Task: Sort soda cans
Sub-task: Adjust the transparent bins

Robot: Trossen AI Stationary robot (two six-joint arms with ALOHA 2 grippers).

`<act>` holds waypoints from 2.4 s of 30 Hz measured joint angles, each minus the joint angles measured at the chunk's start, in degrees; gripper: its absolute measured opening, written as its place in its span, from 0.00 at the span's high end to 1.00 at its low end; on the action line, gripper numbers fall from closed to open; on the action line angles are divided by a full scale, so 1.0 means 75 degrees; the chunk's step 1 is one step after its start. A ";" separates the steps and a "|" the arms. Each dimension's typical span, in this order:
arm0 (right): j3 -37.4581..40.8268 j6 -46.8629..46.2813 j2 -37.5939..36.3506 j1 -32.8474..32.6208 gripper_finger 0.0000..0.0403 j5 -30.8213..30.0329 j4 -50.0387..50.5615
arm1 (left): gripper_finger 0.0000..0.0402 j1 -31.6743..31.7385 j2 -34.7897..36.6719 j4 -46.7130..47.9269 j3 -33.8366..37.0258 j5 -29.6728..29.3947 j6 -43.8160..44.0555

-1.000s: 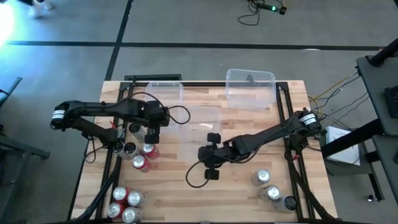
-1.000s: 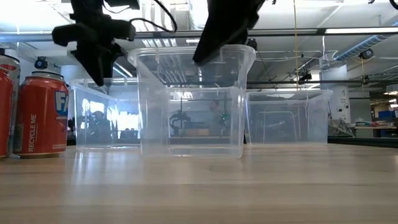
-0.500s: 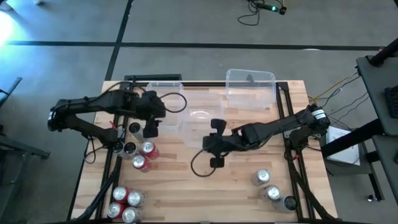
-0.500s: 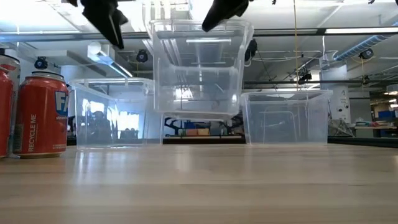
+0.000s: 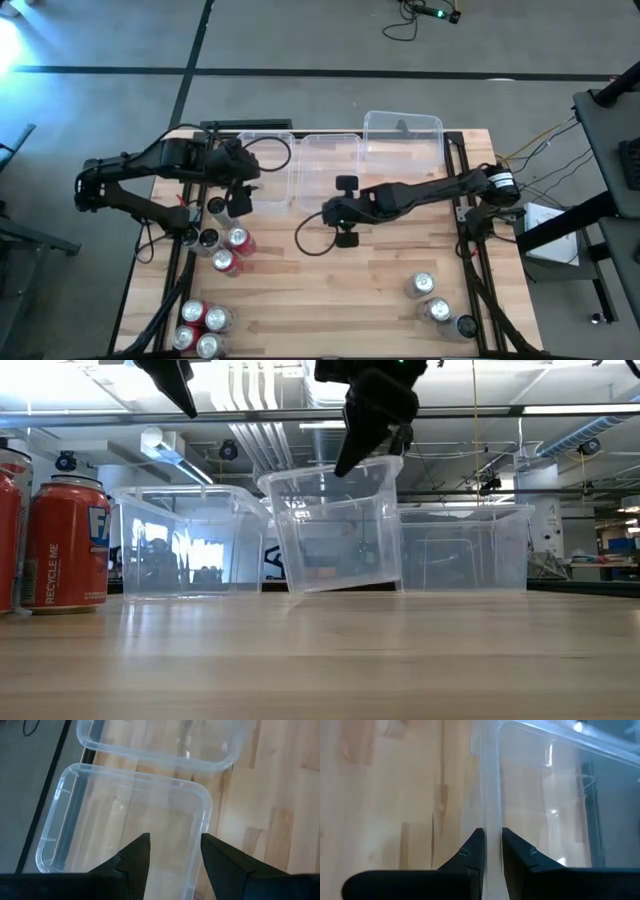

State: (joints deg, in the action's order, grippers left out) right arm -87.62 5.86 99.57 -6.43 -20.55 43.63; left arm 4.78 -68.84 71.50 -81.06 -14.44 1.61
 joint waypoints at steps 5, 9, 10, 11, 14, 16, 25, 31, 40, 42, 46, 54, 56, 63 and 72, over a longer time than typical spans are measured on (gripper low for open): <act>0.0391 0.0024 -0.0003 0.0167 0.91 0.0012 -0.0352 | 0.60 0.0000 0.0089 -0.0315 0.0290 0.0000 0.0002; 0.0565 0.0043 -0.0016 0.0239 0.91 -0.0006 -0.0466 | 0.60 0.0000 0.0159 -0.0716 0.0595 0.0000 0.0000; 0.0616 0.0048 -0.0017 0.0248 0.91 0.0005 -0.0530 | 0.60 0.0000 0.0169 -0.0829 0.0680 -0.0001 -0.0003; 0.0651 0.0081 -0.0017 0.0262 0.91 0.0075 -0.0588 | 0.60 0.0000 0.0182 -0.0963 0.0771 0.0000 -0.0015; 0.0695 0.0405 -0.0017 0.0282 0.89 0.0329 -0.0725 | 0.60 0.0000 0.0224 -0.1407 0.0972 0.0000 -0.0154; 0.0698 0.0663 -0.0017 0.0287 0.86 0.0395 -0.0768 | 0.60 0.0000 0.0227 -0.1597 0.1033 -0.0003 -0.0194; 0.0709 0.0390 -0.0015 0.0412 0.68 0.0332 -0.0746 | 0.60 -0.0001 0.0231 -0.1676 0.1062 0.0000 -0.0021; 0.0709 0.0138 -0.0015 0.0459 0.62 0.0156 -0.0765 | 0.60 -0.0015 0.0255 -0.1585 0.1081 0.0000 0.0318; 0.0709 -0.0630 -0.0015 0.0567 0.66 0.0135 -0.0453 | 0.60 -0.0015 0.0361 -0.1601 0.1084 0.0000 0.0662; 0.0709 -0.0727 -0.0015 0.0573 0.67 0.0146 -0.0457 | 0.60 -0.0015 0.0374 -0.1623 0.1084 0.0000 0.0689; 0.0709 -0.1033 -0.0015 0.0564 0.72 0.0393 -0.0462 | 0.60 -0.0031 0.0382 -0.1626 0.1084 0.0000 0.0752; 0.0709 -0.1212 -0.0015 0.0564 0.82 0.0411 -0.0461 | 0.60 -0.0101 0.0382 -0.1635 0.1084 0.0002 0.0759; 0.0709 -0.1239 -0.0015 0.0564 0.83 0.0407 -0.0465 | 0.60 -0.0152 0.0382 -0.1638 0.1084 0.0003 0.0752; 0.0709 -0.1145 -0.0015 0.0558 0.85 0.0421 -0.0456 | 0.60 -0.0233 0.0382 -0.1647 0.1084 0.0005 0.0749; 0.0709 0.0378 -0.0015 0.0595 0.81 0.0406 -0.0352 | 0.60 -0.0233 0.0382 -0.1636 0.1084 0.0006 0.0807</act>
State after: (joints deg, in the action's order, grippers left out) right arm -82.30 8.70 99.46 -1.96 -17.50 40.99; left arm 3.03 -65.98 59.24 -72.93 -14.39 7.66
